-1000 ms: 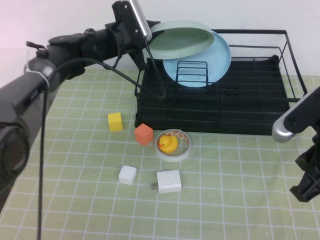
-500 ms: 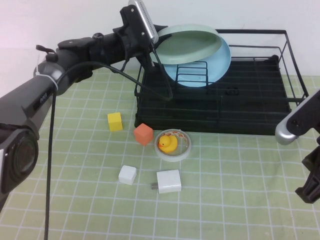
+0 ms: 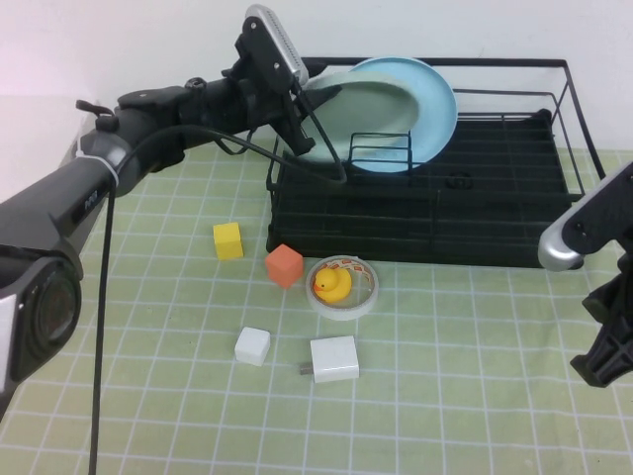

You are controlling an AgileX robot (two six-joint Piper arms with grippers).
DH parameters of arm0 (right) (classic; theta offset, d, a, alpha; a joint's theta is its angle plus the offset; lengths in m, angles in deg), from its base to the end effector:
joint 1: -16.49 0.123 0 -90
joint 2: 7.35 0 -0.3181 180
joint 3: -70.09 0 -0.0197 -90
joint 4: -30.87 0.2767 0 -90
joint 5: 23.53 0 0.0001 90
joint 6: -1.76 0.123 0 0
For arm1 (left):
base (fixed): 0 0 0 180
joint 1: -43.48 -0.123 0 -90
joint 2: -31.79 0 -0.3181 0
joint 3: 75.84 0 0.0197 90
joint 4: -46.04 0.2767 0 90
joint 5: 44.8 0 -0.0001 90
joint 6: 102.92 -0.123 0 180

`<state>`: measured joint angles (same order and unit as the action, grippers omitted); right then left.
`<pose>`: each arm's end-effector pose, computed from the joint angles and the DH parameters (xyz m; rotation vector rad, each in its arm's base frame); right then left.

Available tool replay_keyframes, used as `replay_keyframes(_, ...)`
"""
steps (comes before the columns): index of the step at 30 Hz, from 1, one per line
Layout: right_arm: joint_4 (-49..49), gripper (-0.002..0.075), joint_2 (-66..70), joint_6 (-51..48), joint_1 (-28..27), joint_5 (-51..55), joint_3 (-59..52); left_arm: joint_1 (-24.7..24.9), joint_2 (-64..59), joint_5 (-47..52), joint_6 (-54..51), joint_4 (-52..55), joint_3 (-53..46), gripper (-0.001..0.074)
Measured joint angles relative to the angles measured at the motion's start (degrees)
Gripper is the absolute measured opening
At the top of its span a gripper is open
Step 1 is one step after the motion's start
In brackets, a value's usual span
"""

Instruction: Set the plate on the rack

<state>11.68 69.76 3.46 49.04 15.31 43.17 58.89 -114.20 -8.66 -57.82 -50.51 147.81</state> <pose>0.2475 0.1279 0.2912 -0.8718 2.2816 -0.1086 0.5949 -0.2388 0.2479 1.1254 1.2528 -0.2518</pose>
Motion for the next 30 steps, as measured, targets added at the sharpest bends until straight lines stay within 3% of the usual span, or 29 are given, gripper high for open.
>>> replay_keyframes(4,0.0,0.0001,0.0,0.1,0.0,-0.4,0.0,0.0,0.0,2.3,0.6,0.0,0.0,0.0394)
replay_keyframes(10,-0.1,0.0001,0.0,0.1,0.0,-0.9,0.0,0.0,0.7,3.3,-0.2,0.0,0.0,0.0431)
replay_keyframes(15,-1.9,0.0001,0.0,0.5,0.0,-0.3,0.0,0.0,4.8,1.8,8.4,0.3,0.0,0.0368)
replay_keyframes(18,-5.2,0.0001,0.0,0.6,0.0,3.8,0.1,0.0,9.4,-2.3,18.5,4.4,0.0,0.0249)
replay_keyframes(21,-9.9,0.0001,-0.3,2.0,0.0,9.3,0.3,-0.1,14.5,-5.0,32.6,17.4,0.0,0.0120)
replay_keyframes(23,-11.9,0.0000,-1.8,3.5,0.0,11.5,0.5,-0.3,18.1,-4.7,47.1,29.5,0.0,0.0074)
replay_keyframes(27,-12.9,0.0000,-6.7,5.0,0.0,13.3,0.5,-0.3,24.4,1.5,69.2,54.1,0.0,0.0047)
replay_keyframes(30,-12.5,0.0000,-11.1,5.7,0.0,13.6,0.5,-0.3,28.8,11.7,83.8,70.9,0.2,0.0041)
